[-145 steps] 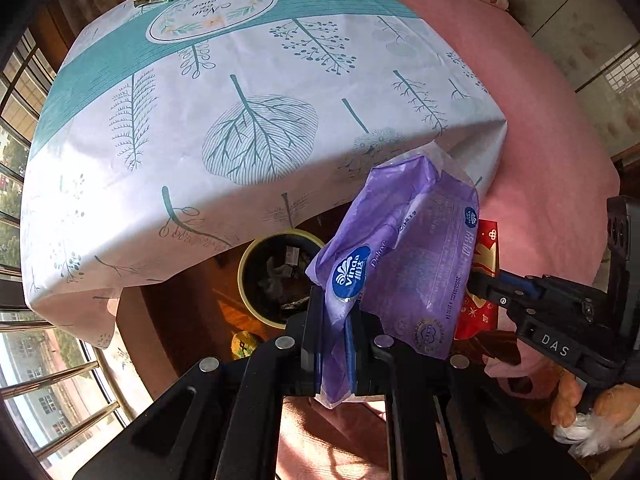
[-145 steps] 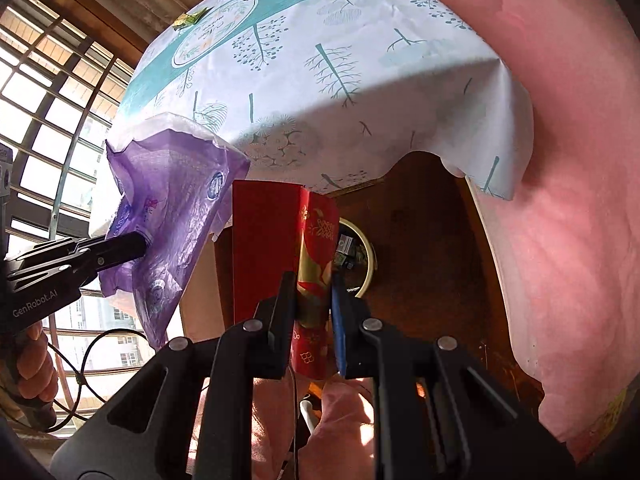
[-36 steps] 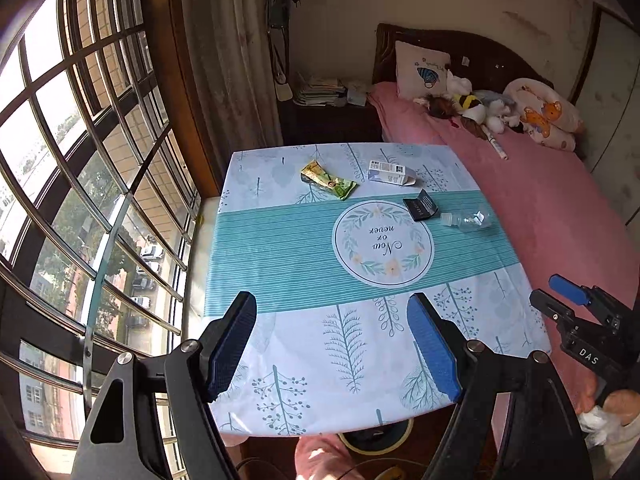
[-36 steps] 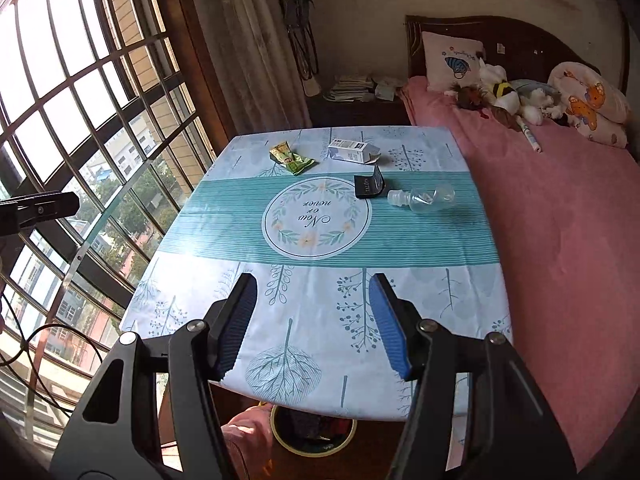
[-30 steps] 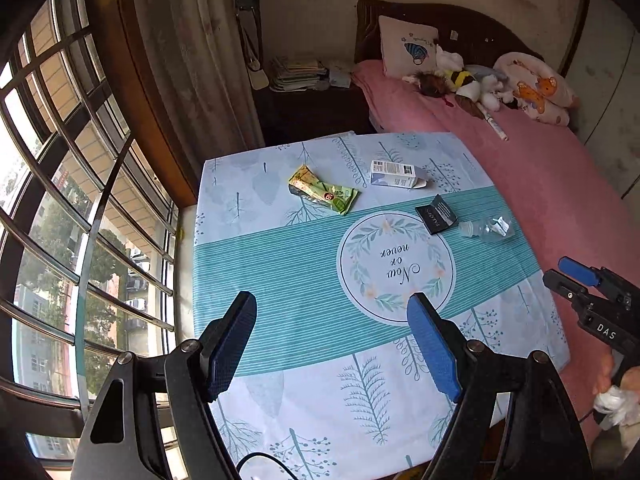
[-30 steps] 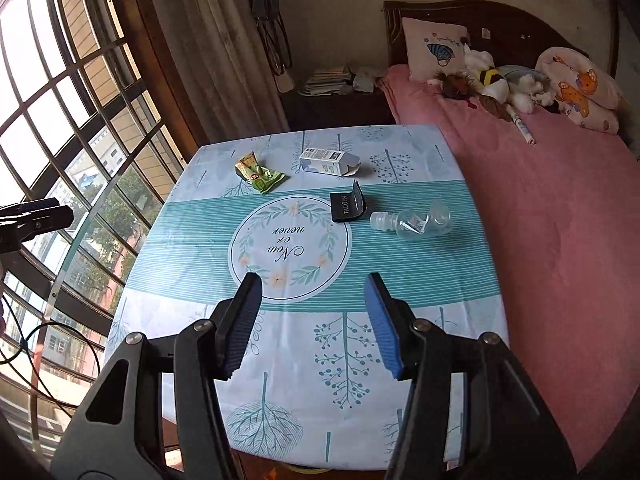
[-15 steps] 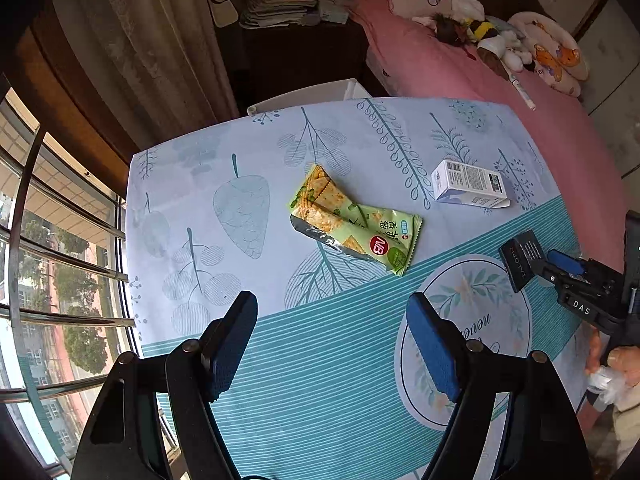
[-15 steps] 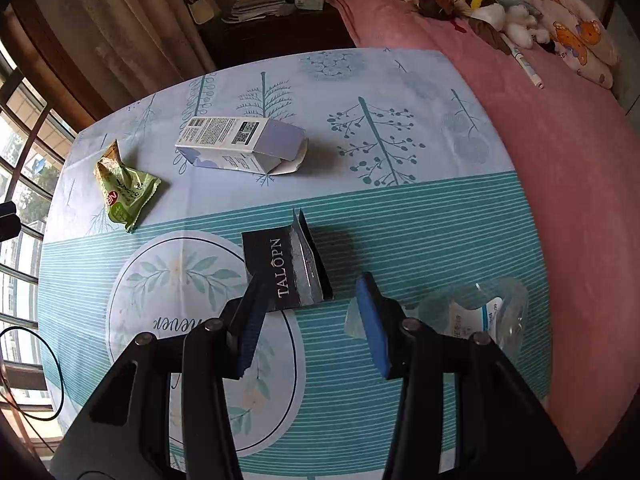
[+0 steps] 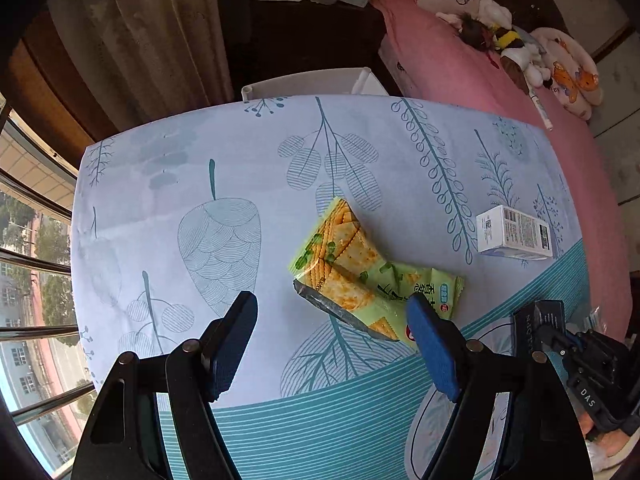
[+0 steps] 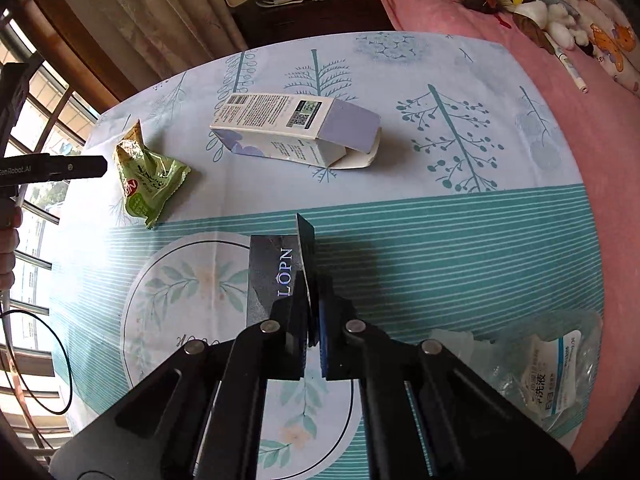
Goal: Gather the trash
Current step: 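Grasp the black LOPN card with the right tool while the left tool grasps the green cracker wrapper, then carry the card and cracker wrapper down over the bin with both tools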
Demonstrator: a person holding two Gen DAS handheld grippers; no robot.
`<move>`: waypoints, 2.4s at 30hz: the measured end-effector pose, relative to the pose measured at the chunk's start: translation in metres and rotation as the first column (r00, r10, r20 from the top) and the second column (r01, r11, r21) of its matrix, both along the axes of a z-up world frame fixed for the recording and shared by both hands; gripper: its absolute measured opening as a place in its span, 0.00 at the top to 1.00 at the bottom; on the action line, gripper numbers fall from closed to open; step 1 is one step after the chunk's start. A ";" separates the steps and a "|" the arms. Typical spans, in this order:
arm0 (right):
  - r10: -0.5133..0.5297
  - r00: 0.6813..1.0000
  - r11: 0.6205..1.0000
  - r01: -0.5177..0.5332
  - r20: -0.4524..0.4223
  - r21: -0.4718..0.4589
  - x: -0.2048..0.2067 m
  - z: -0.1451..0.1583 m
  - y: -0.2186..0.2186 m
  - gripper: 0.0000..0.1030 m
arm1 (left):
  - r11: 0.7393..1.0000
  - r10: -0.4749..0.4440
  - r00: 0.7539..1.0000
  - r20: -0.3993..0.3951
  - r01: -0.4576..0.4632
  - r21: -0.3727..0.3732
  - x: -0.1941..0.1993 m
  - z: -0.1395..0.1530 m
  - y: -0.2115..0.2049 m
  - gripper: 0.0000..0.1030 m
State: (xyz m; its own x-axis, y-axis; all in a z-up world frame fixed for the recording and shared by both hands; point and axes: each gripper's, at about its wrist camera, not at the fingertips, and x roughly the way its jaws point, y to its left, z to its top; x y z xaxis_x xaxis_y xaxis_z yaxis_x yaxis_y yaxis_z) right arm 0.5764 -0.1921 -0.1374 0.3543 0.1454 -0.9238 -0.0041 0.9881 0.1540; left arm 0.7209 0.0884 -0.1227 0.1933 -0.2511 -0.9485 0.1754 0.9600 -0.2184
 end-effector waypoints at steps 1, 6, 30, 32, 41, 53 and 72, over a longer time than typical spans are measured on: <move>-0.001 1.000 1.000 0.001 0.013 0.015 0.001 0.004 0.004 0.98 | 1.000 0.010 1.000 0.002 -0.010 0.001 0.005 -0.003 0.000 0.23; -0.007 0.998 0.998 0.003 0.069 0.063 0.011 0.015 0.020 0.98 | 0.999 0.036 0.999 -0.008 -0.036 0.005 0.023 -0.023 -0.003 0.24; -0.093 0.991 0.969 0.068 0.094 0.238 -0.071 0.032 0.036 0.98 | 0.977 -0.198 0.970 0.144 0.207 -0.046 -0.088 0.039 -0.072 0.95; -0.095 0.990 0.966 0.066 0.105 0.251 -0.094 0.039 0.035 0.98 | 0.972 -0.221 0.959 0.176 0.232 -0.040 -0.121 0.059 -0.075 0.95; -0.083 0.980 0.953 0.025 0.180 0.303 -0.222 0.084 0.019 0.98 | 0.970 -0.228 0.939 0.259 0.241 -0.022 -0.275 0.139 -0.090 0.95; -0.058 0.956 0.967 -0.019 0.289 0.256 -0.423 0.152 -0.033 0.98 | 0.972 -0.216 0.917 0.336 0.234 -0.014 -0.491 0.220 -0.116 0.95; -0.093 0.995 0.980 0.084 0.046 0.181 -0.597 0.042 -0.040 0.98 | 0.918 -0.395 0.918 0.042 0.393 0.053 -0.672 0.040 -0.168 0.95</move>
State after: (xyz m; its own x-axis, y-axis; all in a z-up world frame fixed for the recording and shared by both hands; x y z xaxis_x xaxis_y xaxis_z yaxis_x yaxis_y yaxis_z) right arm -0.0206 -0.2324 -0.0951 0.4218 0.2719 -0.8650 0.0689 0.9416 0.3296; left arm 0.0491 -0.0800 -0.0825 0.1354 -0.2761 -0.9515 0.5510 0.8192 -0.1593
